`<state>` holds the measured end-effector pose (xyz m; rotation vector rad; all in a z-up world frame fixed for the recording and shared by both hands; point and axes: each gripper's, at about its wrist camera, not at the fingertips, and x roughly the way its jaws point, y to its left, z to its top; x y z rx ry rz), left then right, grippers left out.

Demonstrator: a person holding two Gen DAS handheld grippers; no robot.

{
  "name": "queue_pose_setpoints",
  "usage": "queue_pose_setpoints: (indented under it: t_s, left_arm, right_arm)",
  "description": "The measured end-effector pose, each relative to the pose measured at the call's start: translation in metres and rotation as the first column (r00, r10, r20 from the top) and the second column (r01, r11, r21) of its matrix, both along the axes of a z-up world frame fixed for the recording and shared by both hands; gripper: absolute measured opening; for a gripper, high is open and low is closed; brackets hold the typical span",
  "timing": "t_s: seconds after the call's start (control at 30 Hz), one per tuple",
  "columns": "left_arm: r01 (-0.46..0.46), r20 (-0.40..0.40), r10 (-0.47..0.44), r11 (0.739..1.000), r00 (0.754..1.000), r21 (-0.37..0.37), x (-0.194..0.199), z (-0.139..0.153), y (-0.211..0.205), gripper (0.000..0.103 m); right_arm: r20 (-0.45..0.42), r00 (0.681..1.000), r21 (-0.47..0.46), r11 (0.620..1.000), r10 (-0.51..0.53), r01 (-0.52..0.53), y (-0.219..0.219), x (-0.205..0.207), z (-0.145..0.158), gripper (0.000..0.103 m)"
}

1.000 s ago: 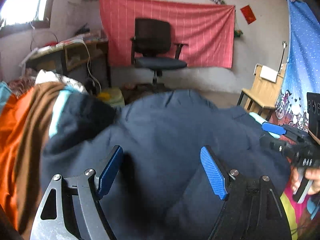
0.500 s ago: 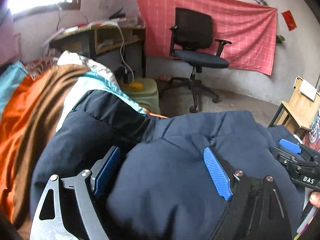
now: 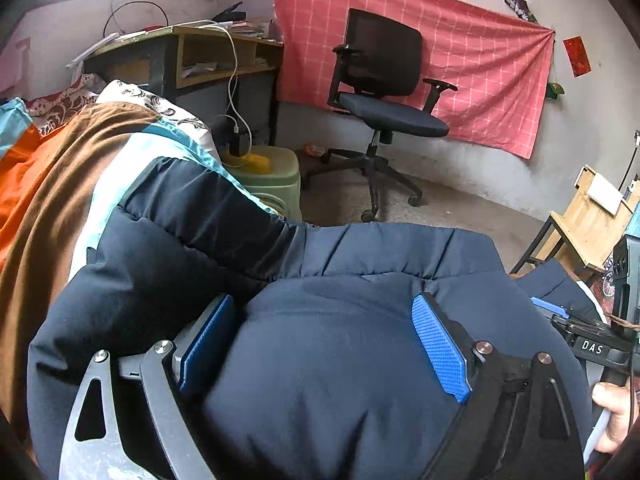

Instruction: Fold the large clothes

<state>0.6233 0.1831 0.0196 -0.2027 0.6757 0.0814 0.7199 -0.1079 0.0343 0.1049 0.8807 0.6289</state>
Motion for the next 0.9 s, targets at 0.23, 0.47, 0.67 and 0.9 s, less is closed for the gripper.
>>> queue_pose_setpoints:
  t_s: [0.23,0.47,0.67,0.9]
  left_arm:
    - [0.007,0.008,-0.006,1.000,1.000,-0.014,0.001,0.000,0.002,0.087]
    - [0.006,0.009,-0.006,1.000,1.000,-0.011,0.001,0.000,0.003,0.087]
    - [0.005,0.010,-0.005,1.000,1.000,-0.001,0.001,0.000,0.002,0.087]
    - [0.017,-0.016,-0.016,0.997,1.000,0.081,-0.001,0.004,-0.008,0.087]
  right_arm:
    - [0.006,1.000,0.014,1.000,-0.002,0.002,-0.001,-0.001,-0.002,0.079]
    - [0.006,1.000,0.013,1.000,-0.002,0.002,-0.001,-0.001,-0.002,0.079]
    - [0.006,1.000,0.014,1.000,-0.002,0.002,-0.001,-0.001,-0.002,0.080]
    - [0.019,1.000,0.012,1.000,-0.013,0.013,0.000,-0.005,0.001,0.080]
